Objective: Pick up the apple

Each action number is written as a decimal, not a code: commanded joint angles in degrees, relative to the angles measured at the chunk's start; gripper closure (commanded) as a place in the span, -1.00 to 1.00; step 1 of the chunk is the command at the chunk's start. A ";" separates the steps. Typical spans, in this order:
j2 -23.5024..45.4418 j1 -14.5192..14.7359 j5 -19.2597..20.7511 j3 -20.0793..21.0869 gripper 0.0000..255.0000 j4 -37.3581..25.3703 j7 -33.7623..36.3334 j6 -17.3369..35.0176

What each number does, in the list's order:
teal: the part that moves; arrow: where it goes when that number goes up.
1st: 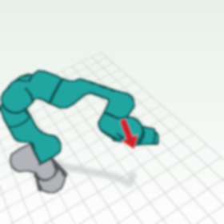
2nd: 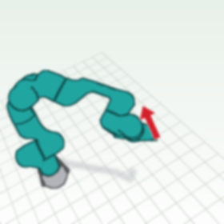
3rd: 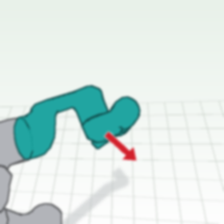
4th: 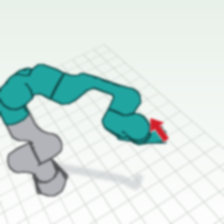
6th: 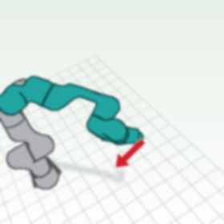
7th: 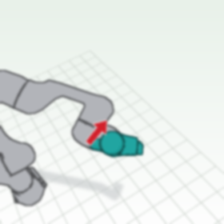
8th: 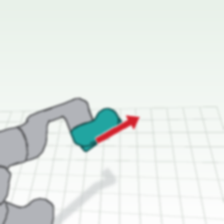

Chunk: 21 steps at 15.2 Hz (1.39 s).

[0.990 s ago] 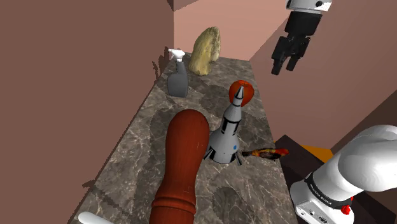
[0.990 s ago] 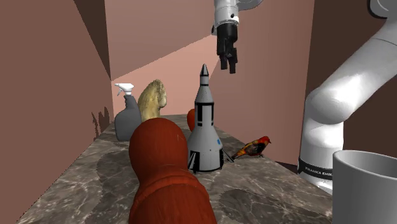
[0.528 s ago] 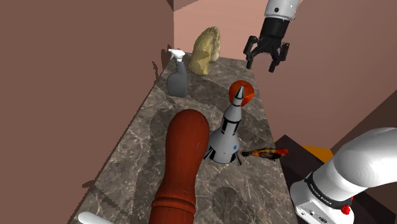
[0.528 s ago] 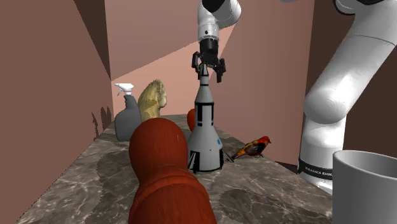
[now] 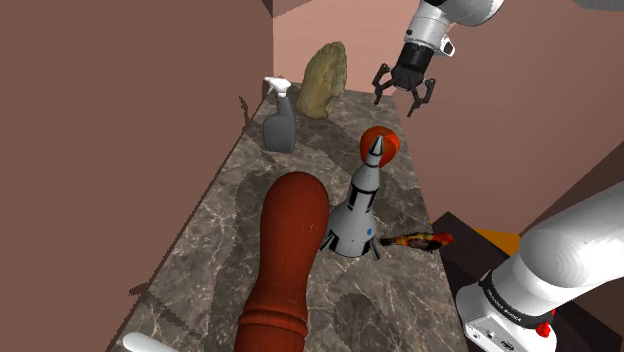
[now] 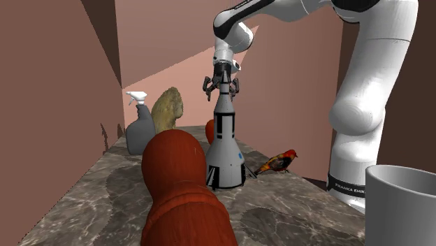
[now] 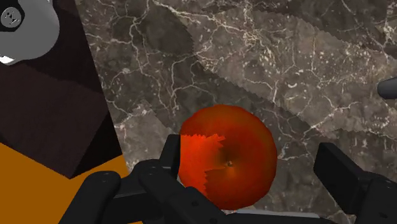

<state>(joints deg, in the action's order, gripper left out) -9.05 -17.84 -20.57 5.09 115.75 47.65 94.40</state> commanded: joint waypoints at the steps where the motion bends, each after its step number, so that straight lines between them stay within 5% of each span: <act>1: 2.52 -1.49 -1.52 -1.00 -1.00 -0.15 5.65 2.04; 11: 3.89 -1.39 -1.99 -0.85 -1.00 4.23 4.17 7.51; 12: 3.94 -1.37 -2.00 -0.83 1.00 4.20 4.20 7.53; 21: 3.90 -1.39 -1.99 -0.85 1.00 4.23 4.17 7.51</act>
<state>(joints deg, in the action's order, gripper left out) -5.12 -19.24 -22.55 4.24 119.95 51.81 101.93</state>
